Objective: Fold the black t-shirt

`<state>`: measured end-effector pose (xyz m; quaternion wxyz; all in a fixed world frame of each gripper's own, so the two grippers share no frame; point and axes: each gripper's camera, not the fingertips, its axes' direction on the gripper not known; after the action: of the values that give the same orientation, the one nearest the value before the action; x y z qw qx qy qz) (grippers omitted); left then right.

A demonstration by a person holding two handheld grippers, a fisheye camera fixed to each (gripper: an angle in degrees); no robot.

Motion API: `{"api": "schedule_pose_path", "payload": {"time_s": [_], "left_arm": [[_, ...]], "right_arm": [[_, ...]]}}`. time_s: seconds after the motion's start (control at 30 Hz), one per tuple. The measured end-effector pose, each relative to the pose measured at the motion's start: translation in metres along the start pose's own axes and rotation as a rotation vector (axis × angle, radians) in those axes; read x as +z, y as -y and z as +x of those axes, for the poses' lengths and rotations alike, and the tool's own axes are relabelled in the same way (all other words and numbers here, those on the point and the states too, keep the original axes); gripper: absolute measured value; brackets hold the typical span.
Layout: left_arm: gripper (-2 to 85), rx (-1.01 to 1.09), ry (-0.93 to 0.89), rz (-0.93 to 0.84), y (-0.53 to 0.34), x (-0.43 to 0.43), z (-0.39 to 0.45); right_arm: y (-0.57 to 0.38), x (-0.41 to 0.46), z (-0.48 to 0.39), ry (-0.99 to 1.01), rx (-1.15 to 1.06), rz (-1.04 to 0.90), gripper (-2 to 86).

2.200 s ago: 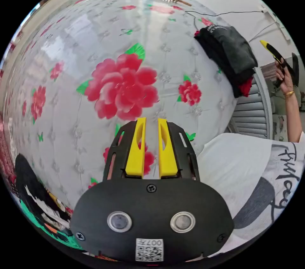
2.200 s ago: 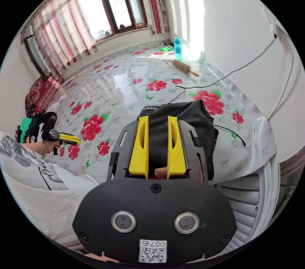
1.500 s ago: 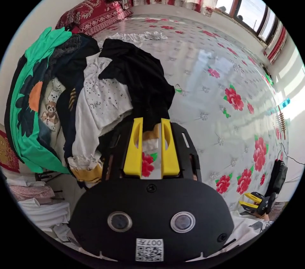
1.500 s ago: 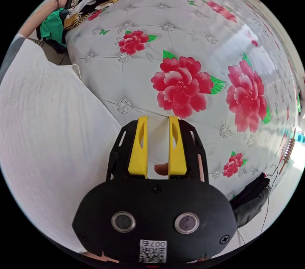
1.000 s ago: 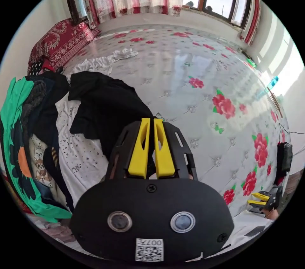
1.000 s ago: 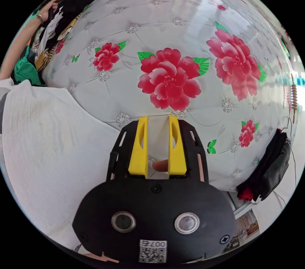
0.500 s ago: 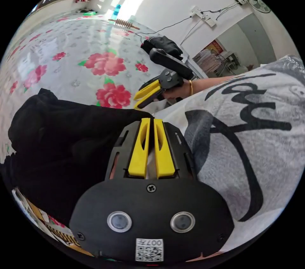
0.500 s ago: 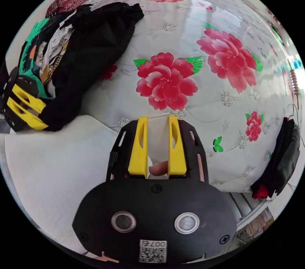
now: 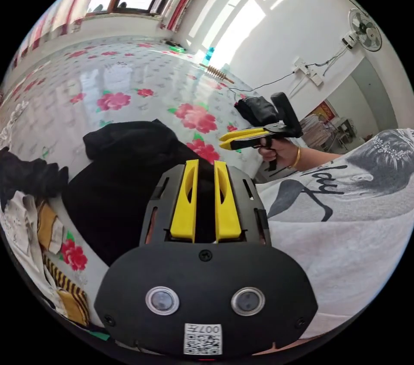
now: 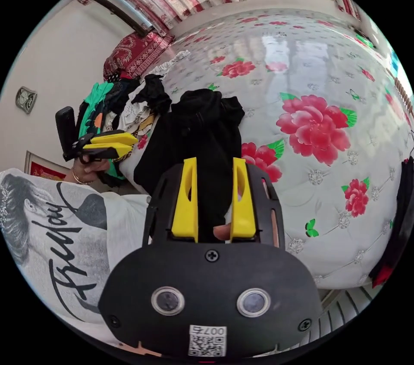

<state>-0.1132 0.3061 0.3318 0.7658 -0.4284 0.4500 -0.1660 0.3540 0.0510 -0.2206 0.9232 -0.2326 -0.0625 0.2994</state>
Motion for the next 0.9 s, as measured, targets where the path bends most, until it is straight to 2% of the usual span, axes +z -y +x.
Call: {"api": "schedule_pose_path", "payload": {"time_s": [0.13,0.23,0.37,0.4,0.43,0.5,0.57,0.63,0.77,0.9], "left_arm": [[6.9,-0.125,0.159,-0.089,-0.017,0.0,-0.028],[7.6,-0.159,0.194,-0.156,-0.024,0.016,-0.028],[8.1,-0.155,0.243,-0.241,-0.031,0.051,-0.022],[7.9,-0.179,0.289,-0.303,-0.035,0.065,-0.027],[7.7,-0.221,0.354,-0.371,-0.041,0.076,-0.036],[6.0,-0.269,0.352,-0.292,-0.046,0.064,-0.045],[3.0,-0.318,0.383,-0.32,-0.049,0.057,-0.058],[3.4,-0.317,0.362,-0.284,-0.046,0.046,-0.069],[5.0,-0.248,0.317,-0.221,-0.025,0.034,-0.071],[6.2,-0.17,0.261,-0.141,0.014,0.028,-0.063]], "right_arm": [[0.039,0.019,-0.027,-0.042,-0.1,-0.019,9.4],[0.071,0.039,-0.038,-0.104,-0.128,-0.04,8.5],[0.095,0.071,-0.027,-0.078,-0.093,-0.219,3.7],[0.096,0.066,-0.025,-0.074,-0.085,-0.206,2.9],[0.096,0.047,-0.021,-0.066,-0.076,-0.129,2.0],[0.09,-0.002,-0.015,-0.082,-0.07,0.064,1.1],[0.079,-0.067,0.002,-0.203,-0.024,0.242,0.6],[0.069,-0.108,0.021,-0.296,0.036,0.324,0.7],[0.039,-0.143,0.069,-0.351,0.241,0.365,2.2],[0.002,-0.122,0.061,-0.256,0.27,0.347,4.7]]}}
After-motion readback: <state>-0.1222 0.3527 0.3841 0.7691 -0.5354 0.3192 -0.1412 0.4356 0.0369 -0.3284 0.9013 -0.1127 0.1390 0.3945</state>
